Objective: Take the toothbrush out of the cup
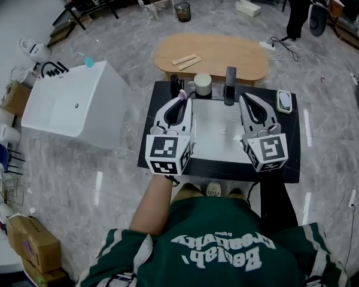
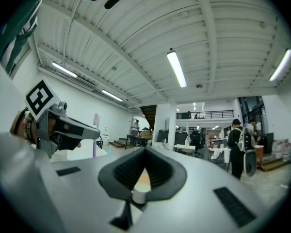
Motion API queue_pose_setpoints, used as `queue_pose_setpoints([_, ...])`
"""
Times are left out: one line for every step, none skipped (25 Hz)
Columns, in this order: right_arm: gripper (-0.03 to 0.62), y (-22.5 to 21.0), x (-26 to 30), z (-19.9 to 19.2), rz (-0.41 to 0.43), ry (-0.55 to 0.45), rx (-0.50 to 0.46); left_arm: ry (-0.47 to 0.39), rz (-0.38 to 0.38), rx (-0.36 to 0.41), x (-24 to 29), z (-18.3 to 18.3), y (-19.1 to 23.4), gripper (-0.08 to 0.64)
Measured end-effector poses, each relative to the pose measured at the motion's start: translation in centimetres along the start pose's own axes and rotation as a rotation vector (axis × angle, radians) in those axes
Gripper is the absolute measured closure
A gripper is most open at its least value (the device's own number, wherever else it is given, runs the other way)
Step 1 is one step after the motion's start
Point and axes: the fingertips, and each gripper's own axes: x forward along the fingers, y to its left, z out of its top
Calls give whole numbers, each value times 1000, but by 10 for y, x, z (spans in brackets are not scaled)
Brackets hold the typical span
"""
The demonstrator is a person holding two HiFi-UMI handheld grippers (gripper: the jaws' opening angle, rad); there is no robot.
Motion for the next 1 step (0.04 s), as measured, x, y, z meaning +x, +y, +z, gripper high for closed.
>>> queue_pose_setpoints([589,0,1,0,0,1,0,1,-1,-1,1,0,0,534])
